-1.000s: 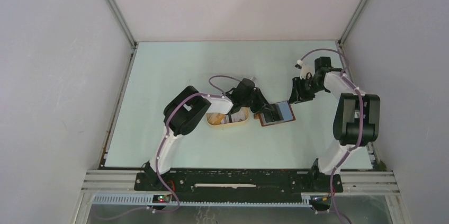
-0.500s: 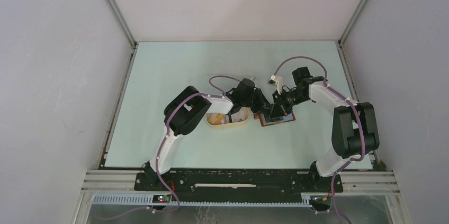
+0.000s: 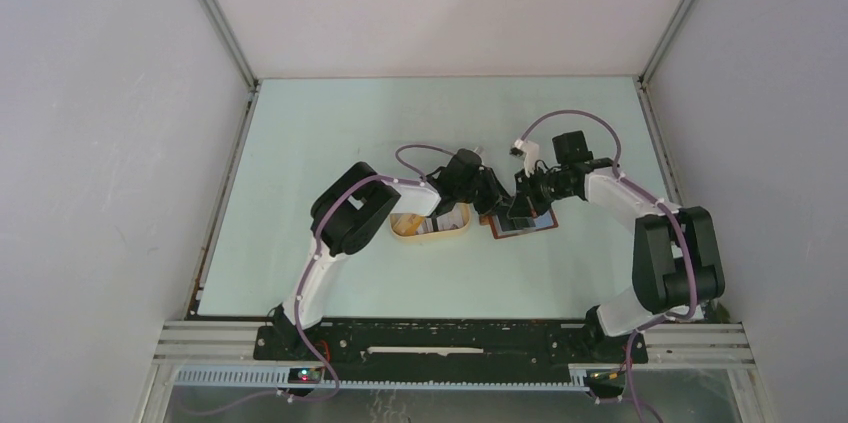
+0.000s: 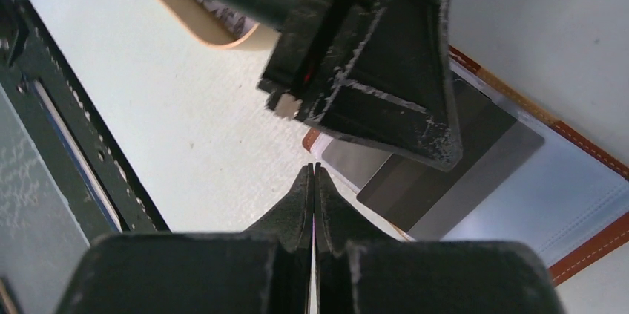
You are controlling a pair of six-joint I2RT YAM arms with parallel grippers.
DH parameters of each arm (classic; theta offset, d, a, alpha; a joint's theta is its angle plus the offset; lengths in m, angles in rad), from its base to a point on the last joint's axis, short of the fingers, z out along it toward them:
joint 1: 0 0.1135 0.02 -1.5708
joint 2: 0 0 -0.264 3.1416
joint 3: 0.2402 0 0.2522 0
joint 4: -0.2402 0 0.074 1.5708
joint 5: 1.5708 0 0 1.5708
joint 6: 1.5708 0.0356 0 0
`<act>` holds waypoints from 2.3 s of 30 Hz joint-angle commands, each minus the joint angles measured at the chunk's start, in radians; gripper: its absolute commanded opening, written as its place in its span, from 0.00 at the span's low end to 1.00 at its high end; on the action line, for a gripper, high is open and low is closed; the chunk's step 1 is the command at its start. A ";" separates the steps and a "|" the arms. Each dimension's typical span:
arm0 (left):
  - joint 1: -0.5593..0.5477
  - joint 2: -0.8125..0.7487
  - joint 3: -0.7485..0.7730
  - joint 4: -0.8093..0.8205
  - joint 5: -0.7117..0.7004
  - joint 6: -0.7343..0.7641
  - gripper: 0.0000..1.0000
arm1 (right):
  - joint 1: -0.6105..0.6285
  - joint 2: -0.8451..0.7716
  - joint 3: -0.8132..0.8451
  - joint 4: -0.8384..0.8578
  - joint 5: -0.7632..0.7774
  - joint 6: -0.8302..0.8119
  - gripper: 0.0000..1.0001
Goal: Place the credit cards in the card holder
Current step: Insert the credit card into the card holder.
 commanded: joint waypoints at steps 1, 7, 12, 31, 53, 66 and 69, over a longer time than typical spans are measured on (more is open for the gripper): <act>0.000 0.030 0.022 -0.032 0.005 0.007 0.21 | 0.009 0.036 0.021 0.071 0.078 0.195 0.00; 0.001 0.032 0.025 -0.031 0.006 0.003 0.21 | 0.012 0.080 0.024 0.068 0.113 0.307 0.00; 0.003 0.032 0.022 -0.030 0.006 0.003 0.22 | 0.015 0.100 0.013 0.100 0.176 0.395 0.00; 0.004 0.032 0.020 -0.026 0.008 0.001 0.24 | 0.034 0.123 0.011 0.105 0.388 0.459 0.00; 0.011 -0.010 0.023 -0.037 0.005 0.056 0.29 | -0.157 0.024 0.026 0.125 0.242 0.427 0.00; 0.012 -0.100 0.035 -0.169 -0.084 0.191 0.12 | -0.250 0.058 0.128 -0.034 0.082 0.223 0.03; 0.011 -0.098 0.060 -0.203 -0.093 0.217 0.10 | -0.252 0.112 0.159 -0.055 0.130 0.221 0.04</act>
